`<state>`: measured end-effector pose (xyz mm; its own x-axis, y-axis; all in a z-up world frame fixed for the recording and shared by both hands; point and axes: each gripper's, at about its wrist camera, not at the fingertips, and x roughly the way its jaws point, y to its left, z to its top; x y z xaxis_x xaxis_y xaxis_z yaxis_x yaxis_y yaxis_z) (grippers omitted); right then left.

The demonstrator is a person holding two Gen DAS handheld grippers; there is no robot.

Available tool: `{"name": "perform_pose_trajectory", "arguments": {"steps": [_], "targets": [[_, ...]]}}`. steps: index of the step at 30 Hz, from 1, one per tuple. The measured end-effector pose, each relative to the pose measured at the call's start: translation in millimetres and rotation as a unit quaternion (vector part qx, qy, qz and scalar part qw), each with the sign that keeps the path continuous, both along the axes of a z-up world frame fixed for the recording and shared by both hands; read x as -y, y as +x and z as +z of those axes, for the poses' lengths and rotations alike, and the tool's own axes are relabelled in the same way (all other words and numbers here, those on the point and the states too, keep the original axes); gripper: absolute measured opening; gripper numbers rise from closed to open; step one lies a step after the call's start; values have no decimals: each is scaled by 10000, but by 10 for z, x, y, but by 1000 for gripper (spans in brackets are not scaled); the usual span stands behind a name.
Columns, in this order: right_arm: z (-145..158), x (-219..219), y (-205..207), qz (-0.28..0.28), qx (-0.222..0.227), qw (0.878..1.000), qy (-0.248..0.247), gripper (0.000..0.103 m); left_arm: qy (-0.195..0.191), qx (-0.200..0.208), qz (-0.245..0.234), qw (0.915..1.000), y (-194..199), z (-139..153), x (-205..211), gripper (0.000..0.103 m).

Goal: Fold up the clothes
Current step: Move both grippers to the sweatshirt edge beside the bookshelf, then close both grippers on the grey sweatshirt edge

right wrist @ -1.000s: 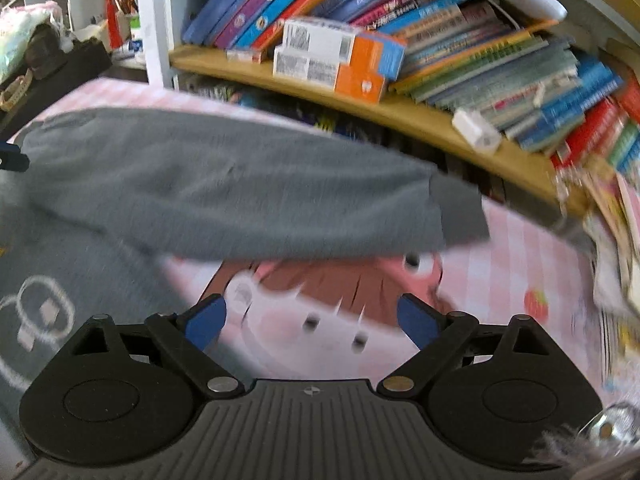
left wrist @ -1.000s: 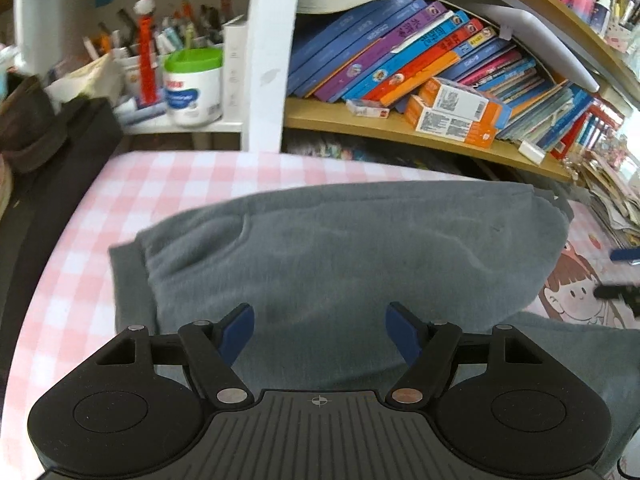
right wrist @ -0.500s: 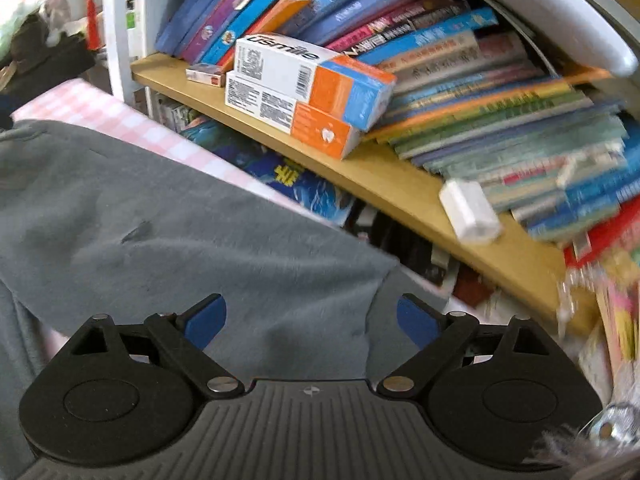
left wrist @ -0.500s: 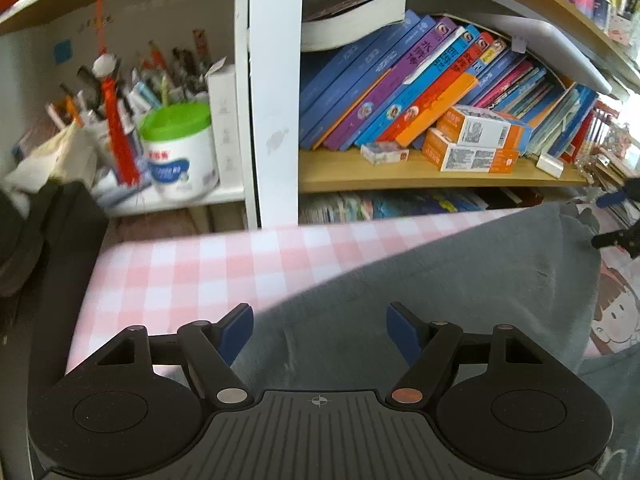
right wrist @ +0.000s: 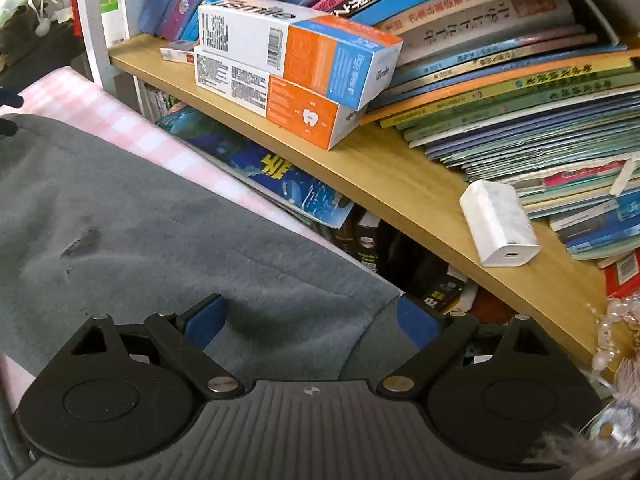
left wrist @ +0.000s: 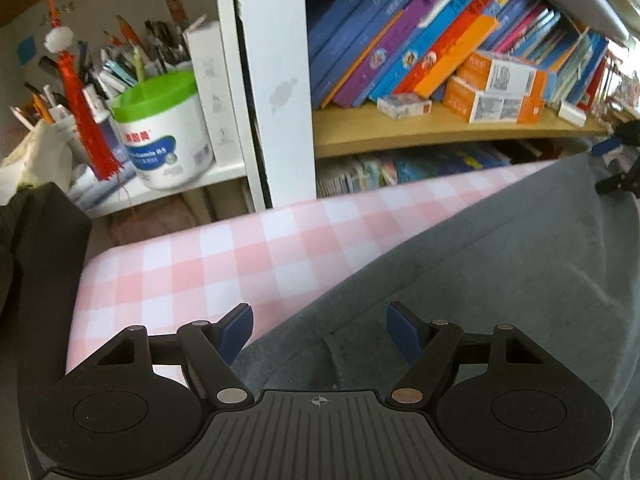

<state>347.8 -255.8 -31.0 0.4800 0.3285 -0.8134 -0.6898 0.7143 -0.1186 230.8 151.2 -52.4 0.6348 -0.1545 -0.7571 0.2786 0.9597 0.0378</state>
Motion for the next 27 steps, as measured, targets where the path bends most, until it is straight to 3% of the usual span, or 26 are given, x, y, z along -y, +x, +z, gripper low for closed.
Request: {"name": "perform_pose_trajectory", "arguments": {"steps": [6, 12, 18, 27], "targets": [[-76, 4, 85, 94, -211, 9997, 30, 93, 261, 9, -260, 9993, 45, -54, 79, 80], [-95, 22, 169, 96, -324, 9993, 168, 96, 60, -68, -356, 9993, 162, -89, 73, 83], [-120, 25, 257, 126, -428, 9988, 215, 103, 12, -96, -409, 9991, 267, -123, 68, 93], [-138, 12, 382, 149, -511, 9982, 265, 103, -191, -237, -475, 9984, 375, -172, 14, 99]]}}
